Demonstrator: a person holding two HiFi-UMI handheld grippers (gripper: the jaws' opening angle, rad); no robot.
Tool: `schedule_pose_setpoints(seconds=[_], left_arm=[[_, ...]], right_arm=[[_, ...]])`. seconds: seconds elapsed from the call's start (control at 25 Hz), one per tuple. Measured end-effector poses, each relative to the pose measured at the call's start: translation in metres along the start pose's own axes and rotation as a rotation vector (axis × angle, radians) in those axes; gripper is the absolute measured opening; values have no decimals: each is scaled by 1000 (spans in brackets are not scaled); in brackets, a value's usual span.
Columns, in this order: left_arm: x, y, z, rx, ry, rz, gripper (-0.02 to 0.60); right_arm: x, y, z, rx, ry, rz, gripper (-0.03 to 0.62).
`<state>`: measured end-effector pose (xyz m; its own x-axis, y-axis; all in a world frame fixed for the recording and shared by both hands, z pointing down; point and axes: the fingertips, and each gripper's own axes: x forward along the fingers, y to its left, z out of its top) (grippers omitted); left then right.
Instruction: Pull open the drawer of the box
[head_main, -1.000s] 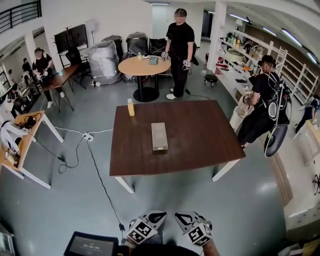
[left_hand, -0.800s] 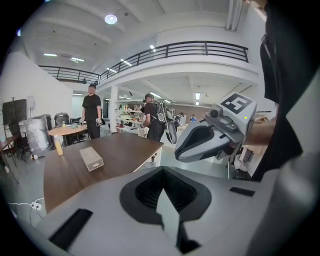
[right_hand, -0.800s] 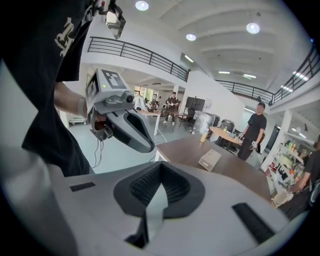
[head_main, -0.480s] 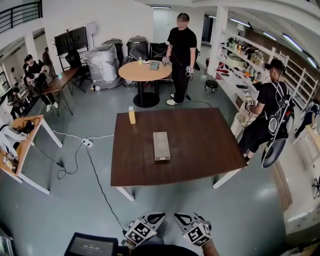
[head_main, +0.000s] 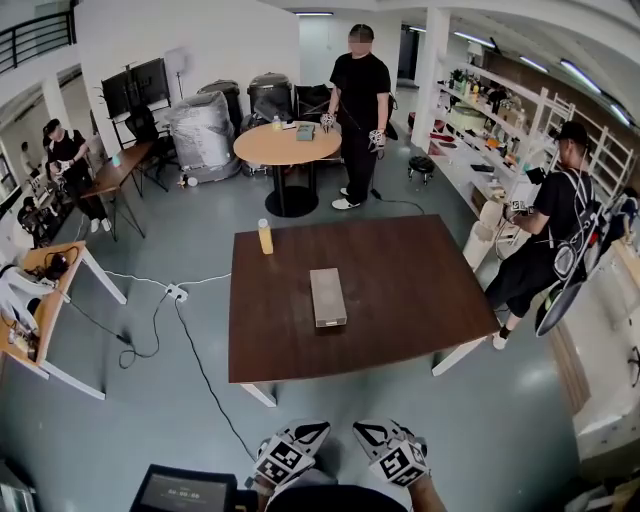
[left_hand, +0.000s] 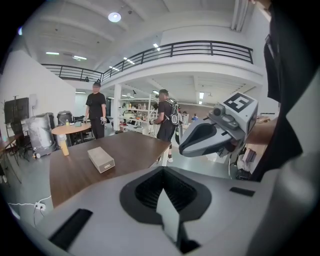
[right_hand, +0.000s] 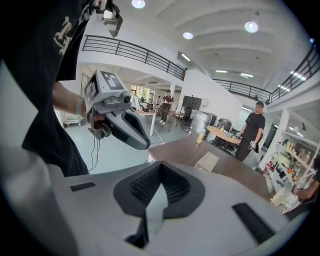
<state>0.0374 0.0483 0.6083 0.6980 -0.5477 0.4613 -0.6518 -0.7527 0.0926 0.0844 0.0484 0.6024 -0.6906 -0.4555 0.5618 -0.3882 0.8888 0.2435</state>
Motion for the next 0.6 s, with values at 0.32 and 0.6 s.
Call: schedule_pose_setpoints(seconds=[0.32,0.6], left_arm=[[-21,19,-5,-19,-3,5,6],[-41,51,-16,-35,-10,33,6]], right_arm=[[18,6,17,-35,31,16,-12],[37,-11,20,-4,54,-50,-12]])
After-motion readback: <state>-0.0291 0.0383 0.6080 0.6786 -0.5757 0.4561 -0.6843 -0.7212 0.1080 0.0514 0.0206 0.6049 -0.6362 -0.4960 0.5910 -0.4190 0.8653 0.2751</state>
